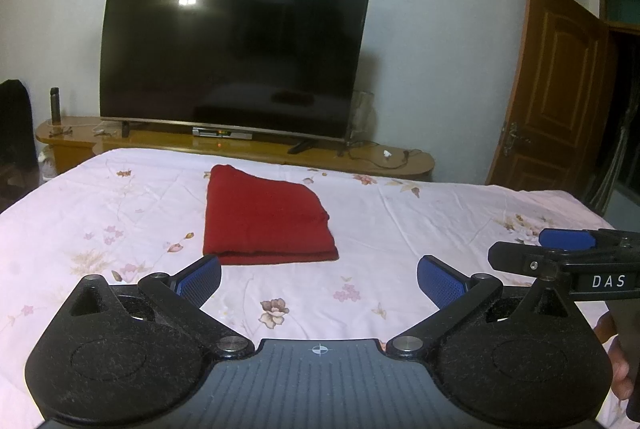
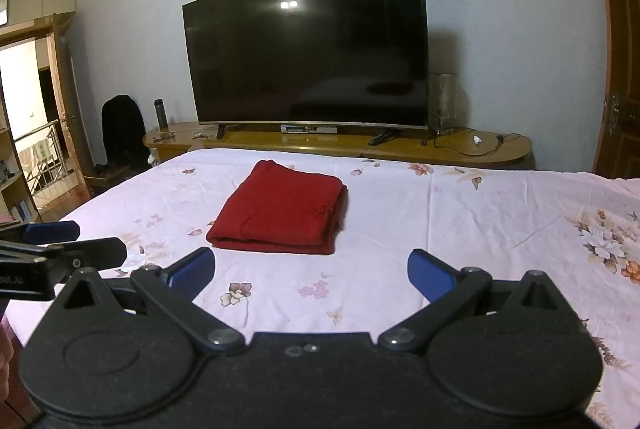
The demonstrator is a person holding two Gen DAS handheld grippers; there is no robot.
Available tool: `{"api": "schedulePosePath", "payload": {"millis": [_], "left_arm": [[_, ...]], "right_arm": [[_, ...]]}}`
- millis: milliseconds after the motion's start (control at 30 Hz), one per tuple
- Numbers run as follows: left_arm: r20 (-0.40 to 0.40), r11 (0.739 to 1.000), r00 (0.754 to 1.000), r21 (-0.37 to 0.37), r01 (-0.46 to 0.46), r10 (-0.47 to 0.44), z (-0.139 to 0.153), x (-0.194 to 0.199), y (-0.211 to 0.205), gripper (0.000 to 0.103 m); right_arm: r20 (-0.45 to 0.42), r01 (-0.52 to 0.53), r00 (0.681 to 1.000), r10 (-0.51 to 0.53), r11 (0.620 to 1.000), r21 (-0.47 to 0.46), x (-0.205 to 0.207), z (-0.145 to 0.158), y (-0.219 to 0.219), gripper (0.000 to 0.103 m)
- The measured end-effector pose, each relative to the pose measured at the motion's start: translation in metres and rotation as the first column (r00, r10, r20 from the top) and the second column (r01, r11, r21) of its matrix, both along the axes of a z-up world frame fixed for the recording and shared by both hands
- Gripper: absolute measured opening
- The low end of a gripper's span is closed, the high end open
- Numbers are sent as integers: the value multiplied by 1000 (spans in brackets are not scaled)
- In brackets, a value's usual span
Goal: Fold small clothes
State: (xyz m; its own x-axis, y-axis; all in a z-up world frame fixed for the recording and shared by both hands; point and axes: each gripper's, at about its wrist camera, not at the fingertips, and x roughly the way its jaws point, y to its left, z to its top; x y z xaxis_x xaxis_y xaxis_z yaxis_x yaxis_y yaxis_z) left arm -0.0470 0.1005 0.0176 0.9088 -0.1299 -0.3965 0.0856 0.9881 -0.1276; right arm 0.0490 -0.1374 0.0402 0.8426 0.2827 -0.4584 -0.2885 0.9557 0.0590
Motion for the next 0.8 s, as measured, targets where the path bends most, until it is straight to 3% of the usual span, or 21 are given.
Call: {"api": "schedulePosePath", "payload": {"millis": [800], "left_arm": [[27, 1000, 999, -14, -27, 27, -5, 5, 6, 103]], "right_arm": [[-10, 4, 1000, -4, 1000, -7, 4, 0, 2, 102]]}}
